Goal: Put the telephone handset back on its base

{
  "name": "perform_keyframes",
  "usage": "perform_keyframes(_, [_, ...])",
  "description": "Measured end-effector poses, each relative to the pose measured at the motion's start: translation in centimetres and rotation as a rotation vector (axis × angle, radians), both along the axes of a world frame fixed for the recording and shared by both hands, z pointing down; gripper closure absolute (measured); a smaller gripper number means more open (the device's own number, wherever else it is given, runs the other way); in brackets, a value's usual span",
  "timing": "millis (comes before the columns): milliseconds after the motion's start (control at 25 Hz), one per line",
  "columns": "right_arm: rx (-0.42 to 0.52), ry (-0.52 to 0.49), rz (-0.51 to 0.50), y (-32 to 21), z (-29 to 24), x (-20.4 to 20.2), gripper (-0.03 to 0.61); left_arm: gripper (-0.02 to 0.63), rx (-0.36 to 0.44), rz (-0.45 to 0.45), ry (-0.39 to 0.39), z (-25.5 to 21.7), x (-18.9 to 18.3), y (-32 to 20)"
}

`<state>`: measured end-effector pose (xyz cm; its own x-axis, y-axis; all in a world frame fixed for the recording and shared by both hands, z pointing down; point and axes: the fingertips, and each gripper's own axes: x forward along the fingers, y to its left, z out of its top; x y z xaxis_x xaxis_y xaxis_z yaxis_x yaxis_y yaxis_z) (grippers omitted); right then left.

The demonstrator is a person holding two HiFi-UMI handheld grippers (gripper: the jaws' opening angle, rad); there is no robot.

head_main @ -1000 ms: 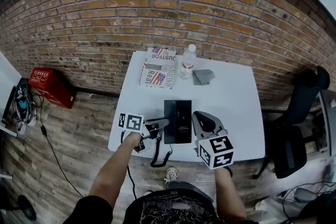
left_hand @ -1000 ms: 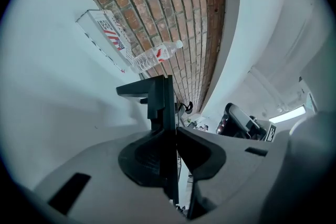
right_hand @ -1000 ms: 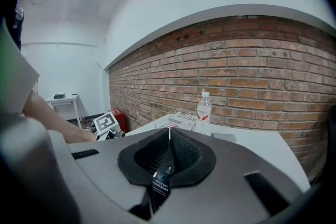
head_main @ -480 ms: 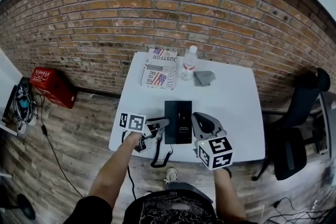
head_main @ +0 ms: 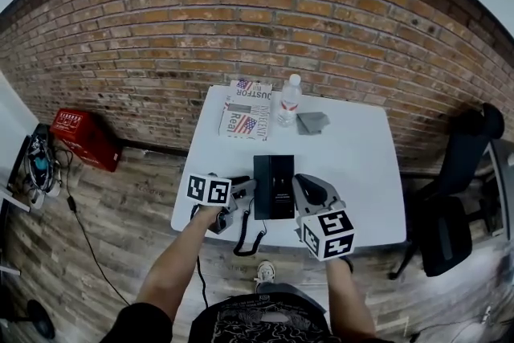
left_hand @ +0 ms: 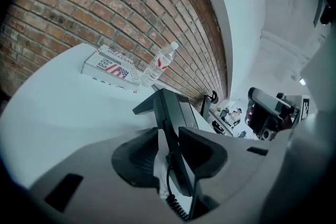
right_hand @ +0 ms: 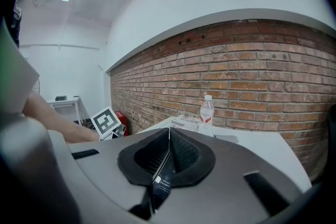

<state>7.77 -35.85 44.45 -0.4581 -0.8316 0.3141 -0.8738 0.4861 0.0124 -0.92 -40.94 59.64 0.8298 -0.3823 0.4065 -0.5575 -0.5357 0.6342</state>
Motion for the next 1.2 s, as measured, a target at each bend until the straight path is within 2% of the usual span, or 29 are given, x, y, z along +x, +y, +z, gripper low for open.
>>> perform_keyframes(120, [0.012, -0.007, 0.002, 0.5, -0.6, -0.2, 0.577, 0.509, 0.047, -0.029, -0.07, -0.6, -1.1, 0.1])
perform_keyframes(400, [0.033, -0.019, 0.015, 1.9, -1.5, -0.6, 0.577, 0.509, 0.2, -0.103, -0.145, -4.8, -3.4, 0.8])
perform_keyframes(720, [0.053, -0.027, 0.032, 3.6, -2.7, -1.1, 0.577, 0.511, 0.376, -0.164, -0.184, -10.7, -5.5, 3.0])
perform_keyframes(1200, [0.085, -0.034, 0.056, 6.0, -4.3, -1.8, 0.577, 0.522, 0.559, -0.33, -0.235, -17.1, -10.3, 7.5])
